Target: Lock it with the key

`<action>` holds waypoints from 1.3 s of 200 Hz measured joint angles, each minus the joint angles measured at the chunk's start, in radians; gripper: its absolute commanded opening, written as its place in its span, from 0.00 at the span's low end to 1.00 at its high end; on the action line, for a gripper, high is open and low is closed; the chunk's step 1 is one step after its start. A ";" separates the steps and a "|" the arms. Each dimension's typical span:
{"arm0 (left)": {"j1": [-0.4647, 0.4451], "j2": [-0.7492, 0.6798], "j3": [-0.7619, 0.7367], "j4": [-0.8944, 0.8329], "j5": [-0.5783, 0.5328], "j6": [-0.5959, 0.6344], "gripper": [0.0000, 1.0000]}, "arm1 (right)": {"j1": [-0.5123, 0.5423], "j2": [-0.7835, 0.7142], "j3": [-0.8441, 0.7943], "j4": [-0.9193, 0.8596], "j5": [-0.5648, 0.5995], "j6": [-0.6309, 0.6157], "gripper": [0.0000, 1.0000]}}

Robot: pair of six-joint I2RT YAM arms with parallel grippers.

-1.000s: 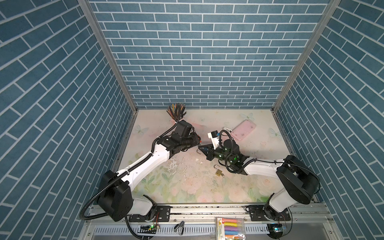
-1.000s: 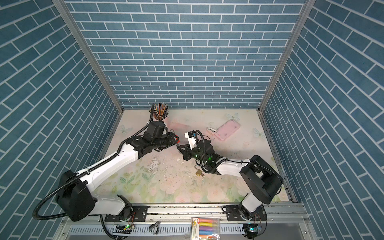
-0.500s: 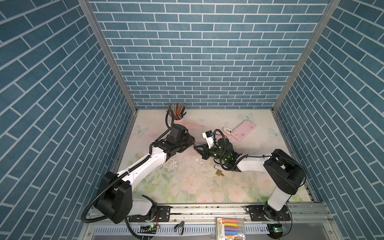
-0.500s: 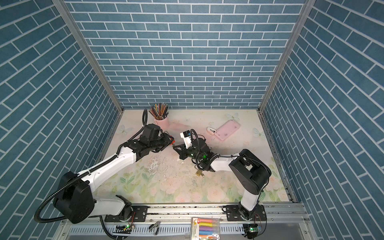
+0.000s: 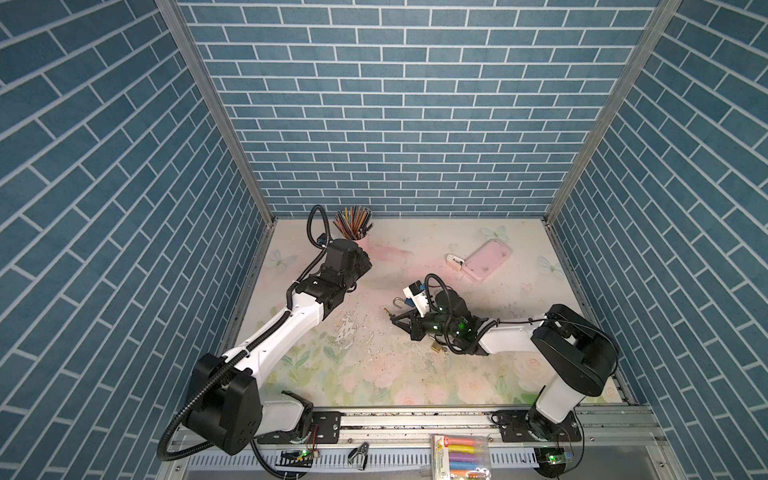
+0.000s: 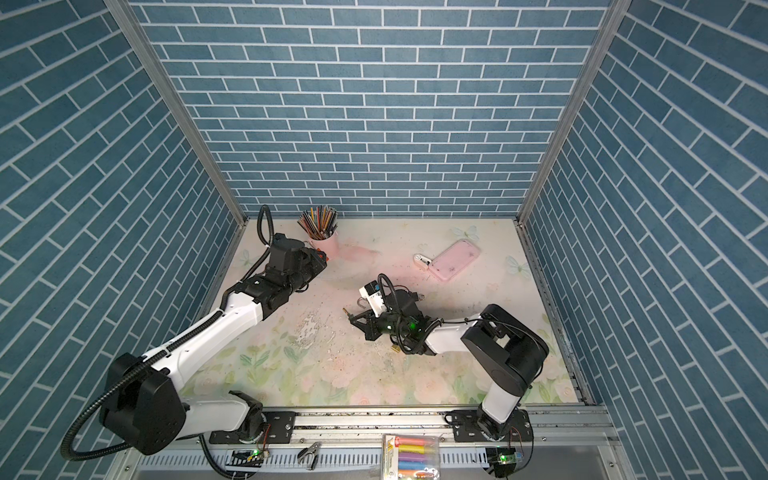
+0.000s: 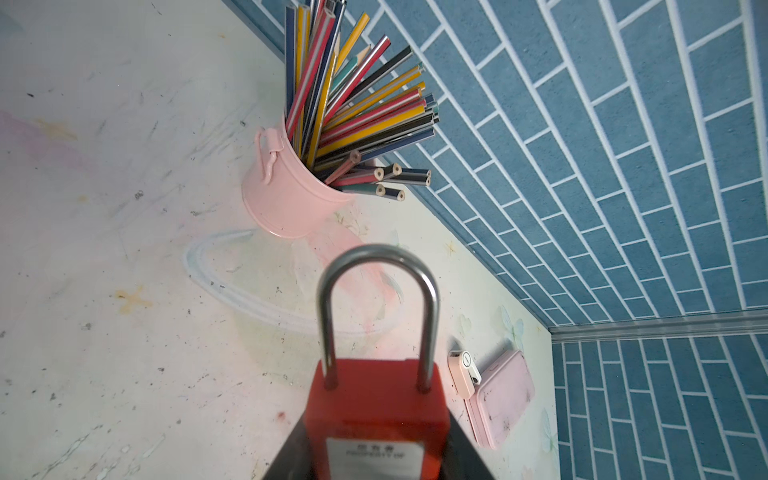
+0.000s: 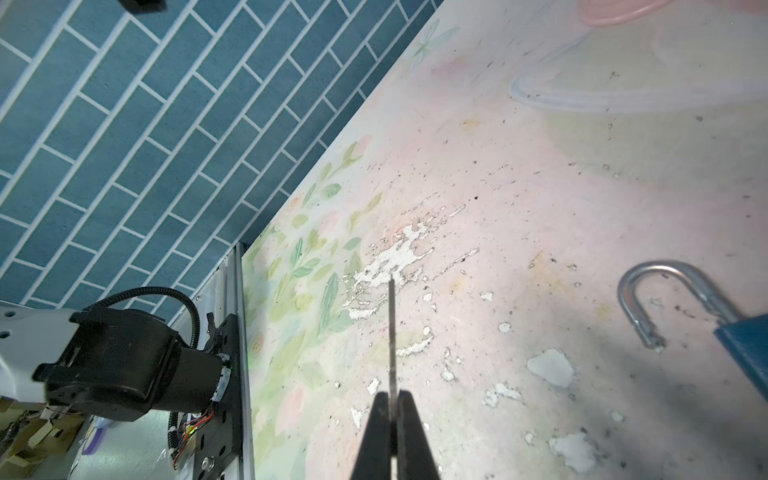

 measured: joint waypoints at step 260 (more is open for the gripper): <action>-0.126 0.666 0.485 -0.272 -0.068 0.549 0.00 | -0.215 -0.234 0.039 -0.452 0.134 0.002 0.00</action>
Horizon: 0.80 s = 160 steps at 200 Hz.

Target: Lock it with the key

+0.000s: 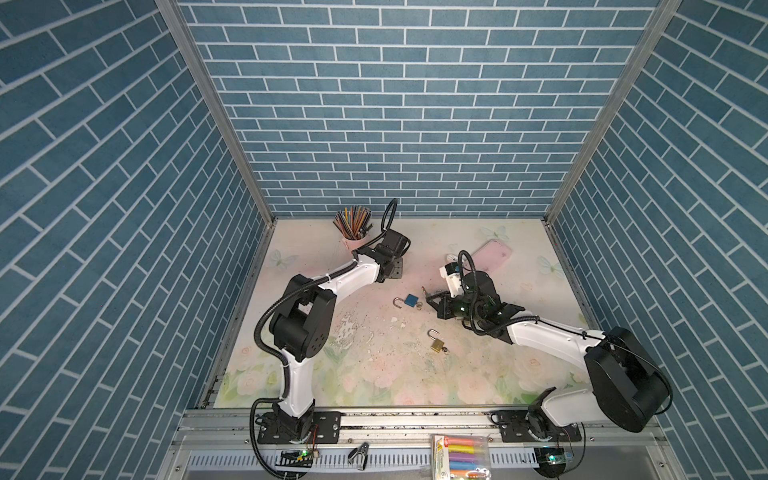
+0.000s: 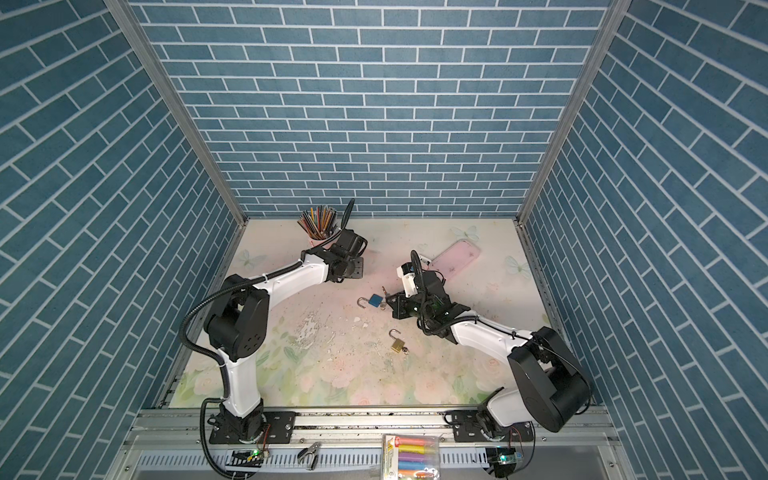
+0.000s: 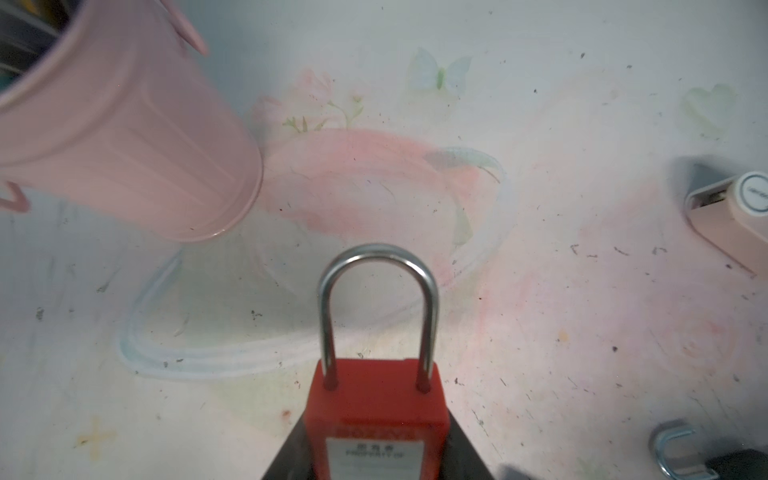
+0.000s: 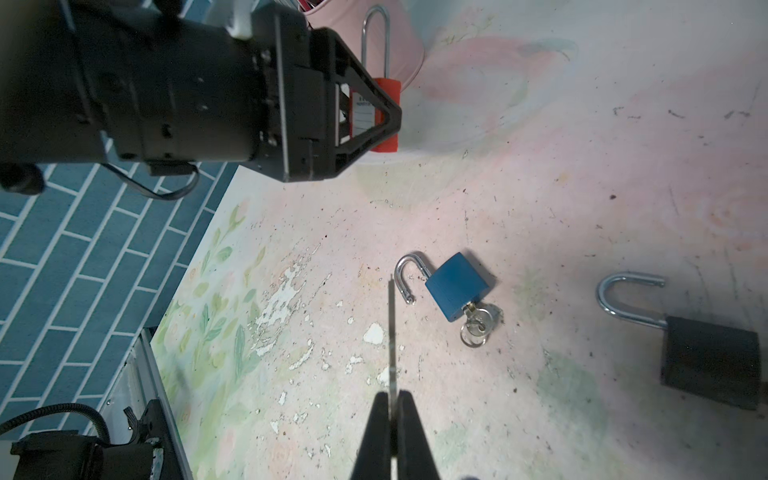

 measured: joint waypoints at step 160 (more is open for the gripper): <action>-0.004 0.137 0.076 -0.053 0.100 0.012 0.14 | -0.003 0.019 -0.023 0.026 0.001 0.002 0.00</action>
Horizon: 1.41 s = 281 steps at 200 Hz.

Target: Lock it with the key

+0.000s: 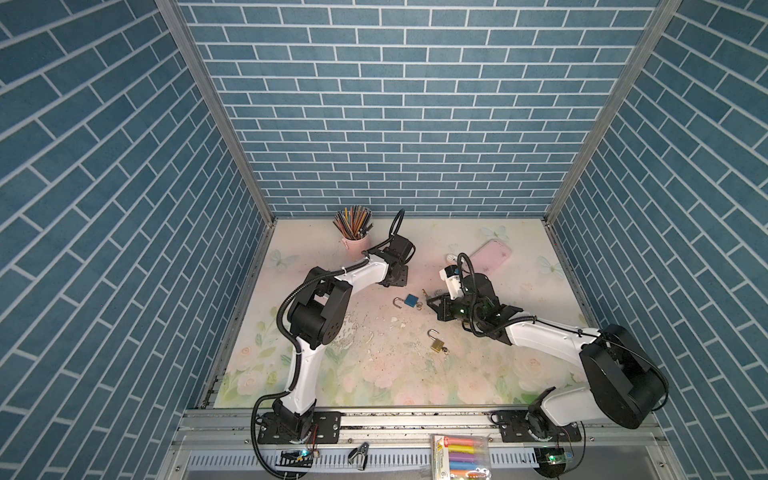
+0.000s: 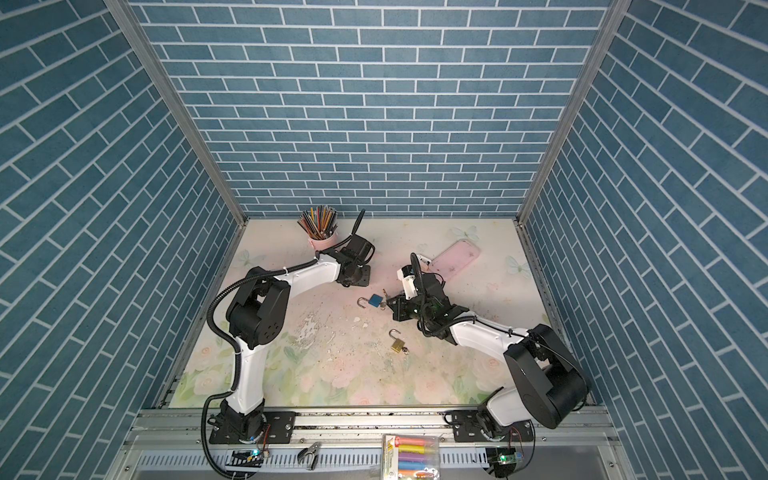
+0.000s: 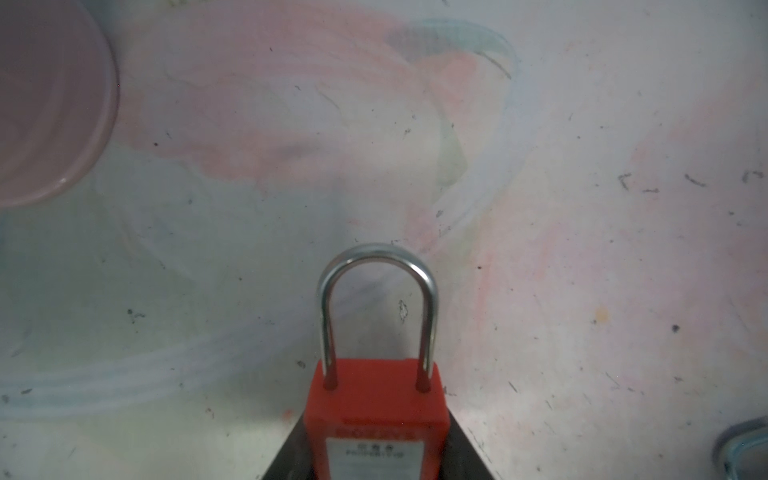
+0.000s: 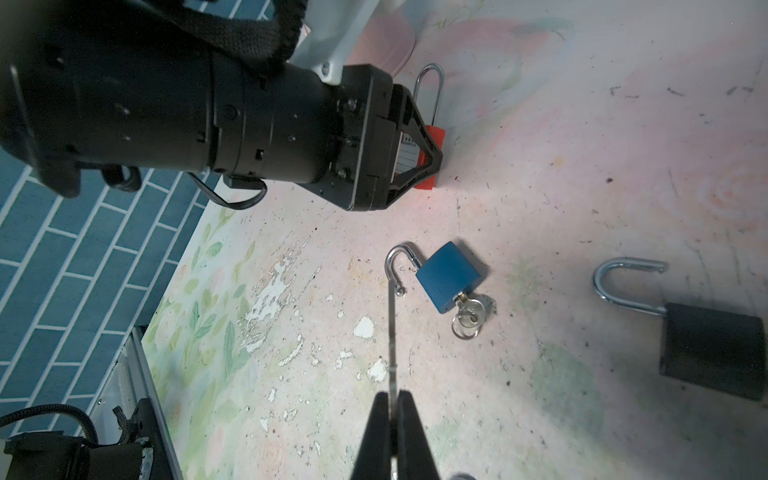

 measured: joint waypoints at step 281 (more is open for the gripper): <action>0.000 -0.119 -0.099 0.067 0.048 0.054 0.48 | -0.004 -0.004 -0.014 -0.026 0.008 0.001 0.00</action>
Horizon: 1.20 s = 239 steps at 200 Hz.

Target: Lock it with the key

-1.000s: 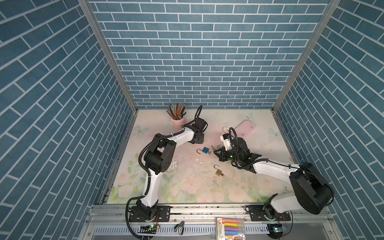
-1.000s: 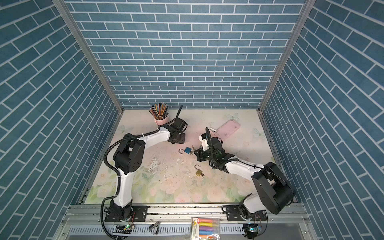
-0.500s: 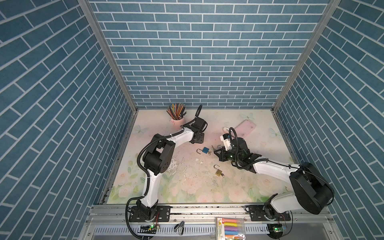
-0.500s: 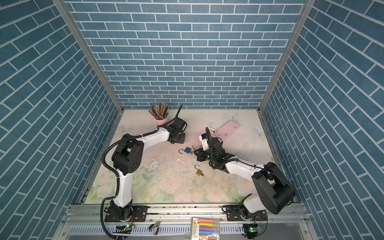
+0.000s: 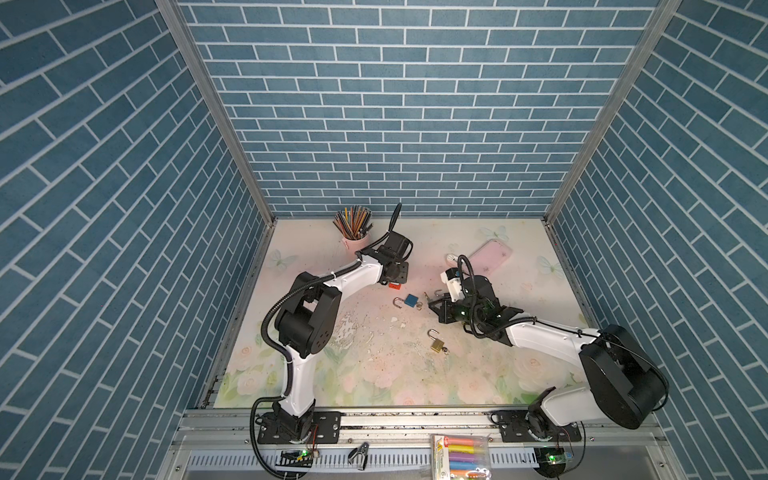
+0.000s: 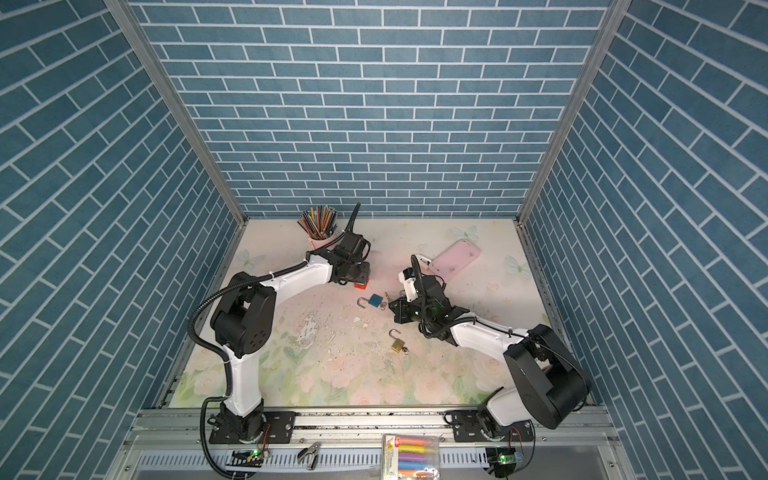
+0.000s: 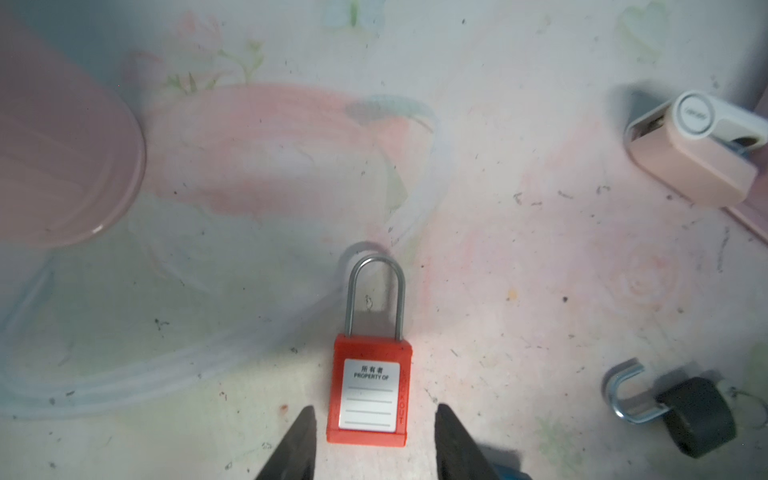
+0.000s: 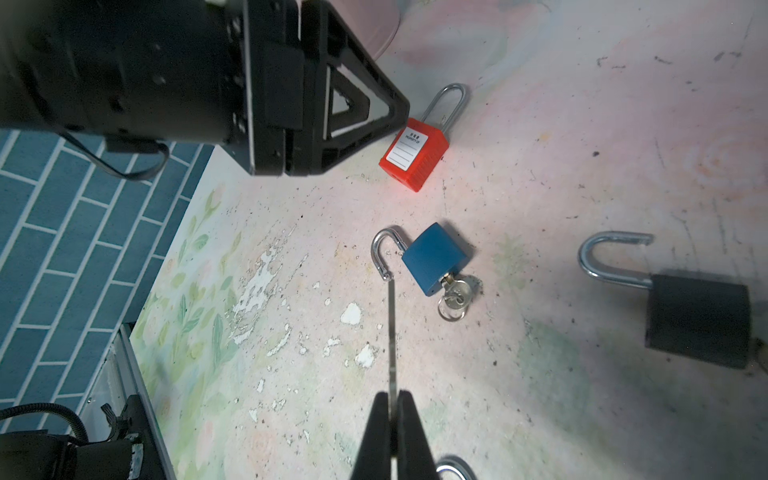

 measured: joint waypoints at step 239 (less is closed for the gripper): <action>0.081 -1.251 -0.843 0.491 -0.094 0.105 0.88 | -0.099 0.552 0.677 -0.362 -0.106 -0.011 0.00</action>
